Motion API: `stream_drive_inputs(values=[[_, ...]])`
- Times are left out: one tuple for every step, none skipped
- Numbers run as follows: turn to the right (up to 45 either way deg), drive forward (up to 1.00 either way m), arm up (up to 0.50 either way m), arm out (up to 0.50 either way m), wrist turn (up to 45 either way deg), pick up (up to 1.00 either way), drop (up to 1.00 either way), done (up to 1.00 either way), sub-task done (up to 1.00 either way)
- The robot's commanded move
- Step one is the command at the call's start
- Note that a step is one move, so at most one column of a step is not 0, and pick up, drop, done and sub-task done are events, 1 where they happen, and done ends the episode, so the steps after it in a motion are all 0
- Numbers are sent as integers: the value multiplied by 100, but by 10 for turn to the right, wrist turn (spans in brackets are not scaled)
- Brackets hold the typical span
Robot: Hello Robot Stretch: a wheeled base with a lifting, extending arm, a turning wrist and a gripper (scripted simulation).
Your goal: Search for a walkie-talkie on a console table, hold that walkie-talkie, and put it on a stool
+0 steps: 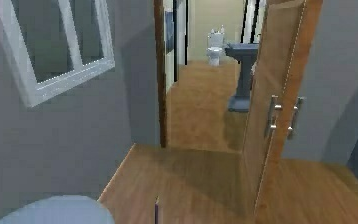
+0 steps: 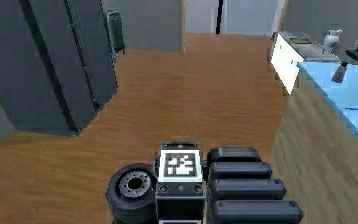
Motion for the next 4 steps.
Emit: stream_drive_inputs(values=[[-450, 0, 0, 0, 0, 0, 0, 0, 0], [-330, 0, 0, 0, 0, 0, 0, 0, 0], [-30, 0, 0, 0, 0, 0, 0, 0, 0], [450, 0, 0, 0, 0, 0, 0, 0, 0]])
